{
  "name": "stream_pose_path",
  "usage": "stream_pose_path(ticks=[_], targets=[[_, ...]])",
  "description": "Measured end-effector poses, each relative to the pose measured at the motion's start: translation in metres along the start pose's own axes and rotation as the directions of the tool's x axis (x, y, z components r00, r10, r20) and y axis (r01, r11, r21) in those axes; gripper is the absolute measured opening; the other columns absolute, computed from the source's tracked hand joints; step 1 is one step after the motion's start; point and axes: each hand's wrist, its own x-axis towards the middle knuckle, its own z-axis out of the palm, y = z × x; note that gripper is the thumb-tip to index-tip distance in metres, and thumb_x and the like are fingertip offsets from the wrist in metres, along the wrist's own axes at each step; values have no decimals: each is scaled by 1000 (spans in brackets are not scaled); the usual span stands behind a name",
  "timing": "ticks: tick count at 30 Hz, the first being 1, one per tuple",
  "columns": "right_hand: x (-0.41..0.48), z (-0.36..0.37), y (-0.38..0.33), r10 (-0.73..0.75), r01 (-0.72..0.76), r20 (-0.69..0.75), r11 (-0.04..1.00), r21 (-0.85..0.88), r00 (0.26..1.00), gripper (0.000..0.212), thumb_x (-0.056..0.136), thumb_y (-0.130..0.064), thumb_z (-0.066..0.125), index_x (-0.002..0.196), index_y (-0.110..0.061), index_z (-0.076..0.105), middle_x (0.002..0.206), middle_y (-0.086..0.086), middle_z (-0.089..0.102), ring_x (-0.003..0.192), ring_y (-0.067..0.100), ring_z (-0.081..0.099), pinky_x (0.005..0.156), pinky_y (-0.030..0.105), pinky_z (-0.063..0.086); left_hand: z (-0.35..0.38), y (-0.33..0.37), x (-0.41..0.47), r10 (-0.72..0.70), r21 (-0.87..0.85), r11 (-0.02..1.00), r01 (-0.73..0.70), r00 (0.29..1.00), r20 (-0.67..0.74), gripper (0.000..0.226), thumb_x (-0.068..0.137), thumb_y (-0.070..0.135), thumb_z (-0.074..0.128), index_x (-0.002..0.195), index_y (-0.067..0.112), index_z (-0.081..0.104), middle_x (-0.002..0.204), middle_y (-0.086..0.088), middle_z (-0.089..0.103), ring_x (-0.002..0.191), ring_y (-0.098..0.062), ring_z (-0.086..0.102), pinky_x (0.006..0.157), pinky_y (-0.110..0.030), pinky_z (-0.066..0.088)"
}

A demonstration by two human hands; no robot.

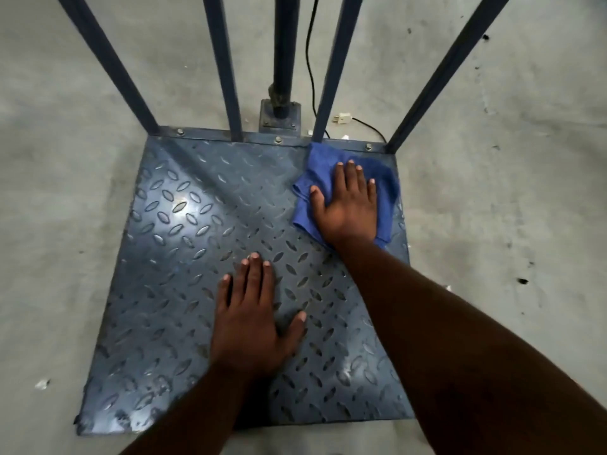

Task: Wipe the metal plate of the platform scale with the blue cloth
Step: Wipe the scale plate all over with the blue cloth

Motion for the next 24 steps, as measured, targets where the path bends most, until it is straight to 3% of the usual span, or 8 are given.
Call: stream_pose_path(ticks=[4,13,15,17,18,19,21,24], targets=[[2,-2,0,-1,1,37,1000,8,999,80,100,-67,24,163,-18,26,171,9,22,158,26,16,129,48,8,-7,-23,26,97,28,995,-97,995,19,115,83,86,50,167,10,31,176,-11,23,162,-30,25,132,-51,15],[-1,1,-3,-15,17,56,1000,-25,998,77,101,-69,19,165,-24,21,172,9,16,159,28,12,129,50,5,-19,-34,47,5,34,999,-5,1000,-12,107,89,84,43,171,21,19,180,-10,7,166,-29,11,132,-56,11],[-13,7,-12,-269,271,91,963,-9,959,71,103,-64,24,164,-29,23,172,9,15,159,27,13,129,50,4,-19,-34,48,-2,38,999,2,1000,-4,106,87,84,45,170,20,23,179,-11,12,165,-30,15,131,-57,13],[-23,8,-10,-551,548,111,835,55,827,67,102,-60,32,161,-29,33,170,8,24,157,28,22,127,52,13,-18,-34,48,7,34,999,-7,1000,-7,106,86,83,47,169,19,28,178,-12,16,164,-31,19,131,-58,16],[-20,5,-3,-587,582,115,810,71,802,68,101,-61,32,160,-28,36,169,8,27,156,28,25,126,54,17,-18,-35,48,8,30,1000,-7,1000,-9,106,86,83,47,169,19,28,178,-12,15,164,-31,19,131,-58,15],[-12,1,10,-521,516,112,853,73,846,70,100,-63,30,161,-28,35,169,10,28,156,30,25,125,56,19,-19,-35,47,7,26,1000,-7,1000,-7,107,87,84,46,170,20,25,179,-10,12,165,-30,16,131,-57,14],[8,-8,40,-173,173,32,985,12,984,70,102,-64,25,161,-27,29,169,13,25,156,32,23,125,57,19,-20,-36,47,8,27,1000,-8,1000,7,107,89,87,39,172,24,16,180,-8,3,166,-26,6,133,-55,9],[30,-17,55,339,-337,-14,940,54,941,63,105,-52,33,159,-20,33,166,17,28,152,38,28,123,55,25,-19,-36,48,8,28,1000,-8,1000,11,107,90,88,35,172,25,12,180,-6,0,167,-25,1,133,-55,7]])
